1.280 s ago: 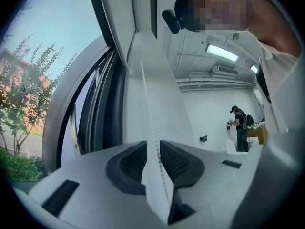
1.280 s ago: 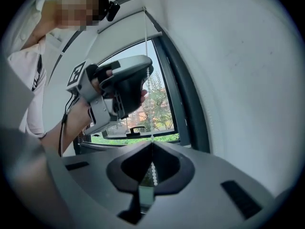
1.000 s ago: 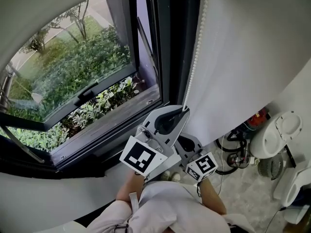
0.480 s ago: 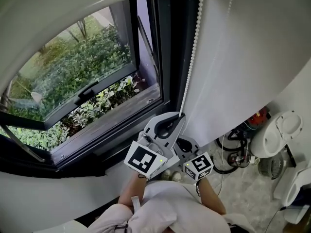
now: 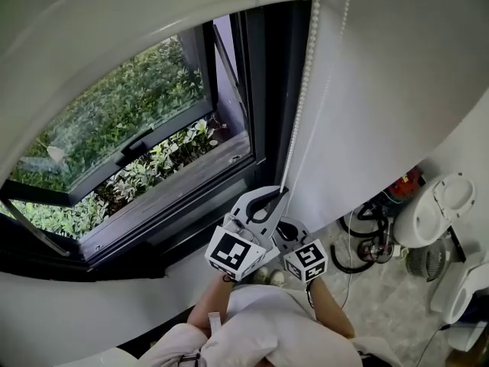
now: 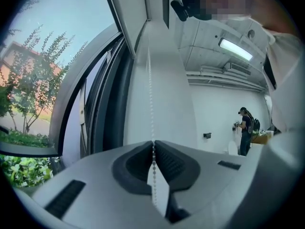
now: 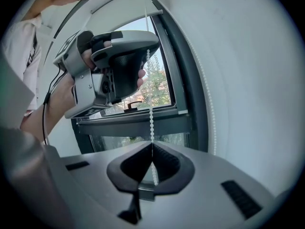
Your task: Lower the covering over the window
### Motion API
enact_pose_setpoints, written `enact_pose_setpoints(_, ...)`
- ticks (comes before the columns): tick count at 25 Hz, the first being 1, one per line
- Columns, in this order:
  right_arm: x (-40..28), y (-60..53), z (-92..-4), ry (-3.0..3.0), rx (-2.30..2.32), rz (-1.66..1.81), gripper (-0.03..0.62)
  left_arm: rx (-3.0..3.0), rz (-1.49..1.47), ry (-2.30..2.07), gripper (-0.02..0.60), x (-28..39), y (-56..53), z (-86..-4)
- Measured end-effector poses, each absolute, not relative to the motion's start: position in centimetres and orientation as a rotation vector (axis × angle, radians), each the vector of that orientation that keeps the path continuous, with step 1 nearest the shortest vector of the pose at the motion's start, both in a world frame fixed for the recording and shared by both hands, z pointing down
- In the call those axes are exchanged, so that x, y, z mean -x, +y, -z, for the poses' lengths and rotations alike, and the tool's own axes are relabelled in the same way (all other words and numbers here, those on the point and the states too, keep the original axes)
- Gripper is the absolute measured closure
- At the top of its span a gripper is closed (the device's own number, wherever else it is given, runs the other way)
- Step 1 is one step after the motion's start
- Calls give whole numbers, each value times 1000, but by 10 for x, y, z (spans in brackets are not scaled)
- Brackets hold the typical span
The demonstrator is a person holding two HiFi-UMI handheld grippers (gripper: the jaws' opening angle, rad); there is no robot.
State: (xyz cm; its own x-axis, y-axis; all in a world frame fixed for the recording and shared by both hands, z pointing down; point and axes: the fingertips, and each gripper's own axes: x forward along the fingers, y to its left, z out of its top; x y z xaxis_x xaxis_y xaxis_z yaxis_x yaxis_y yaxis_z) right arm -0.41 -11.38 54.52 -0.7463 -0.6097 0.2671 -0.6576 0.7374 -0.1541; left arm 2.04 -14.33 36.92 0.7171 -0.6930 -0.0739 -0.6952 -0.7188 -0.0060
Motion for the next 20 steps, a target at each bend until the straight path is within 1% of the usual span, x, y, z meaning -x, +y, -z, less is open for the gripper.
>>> enact_pose_setpoints(7, 0, -110, -570, -2674, -996, -364, 595, 2926, -63, 1192, 560, -22, -142, -398)
enact_pose_setpoints(13, -8, -108, -554, -2679, -1014, -301, 591, 2956, 12, 1217, 560, -25, -141, -430)
enact_pose_setpoints(17, -19, -104, -532, -2705, -1020, -245, 552, 2961, 65, 1244, 560, -22, -142, -453)
enact_pose_setpoints(20, -28, -102, -510, -2736, -1030, -192, 534, 2969, 119, 1269, 560, -20, -143, -472)
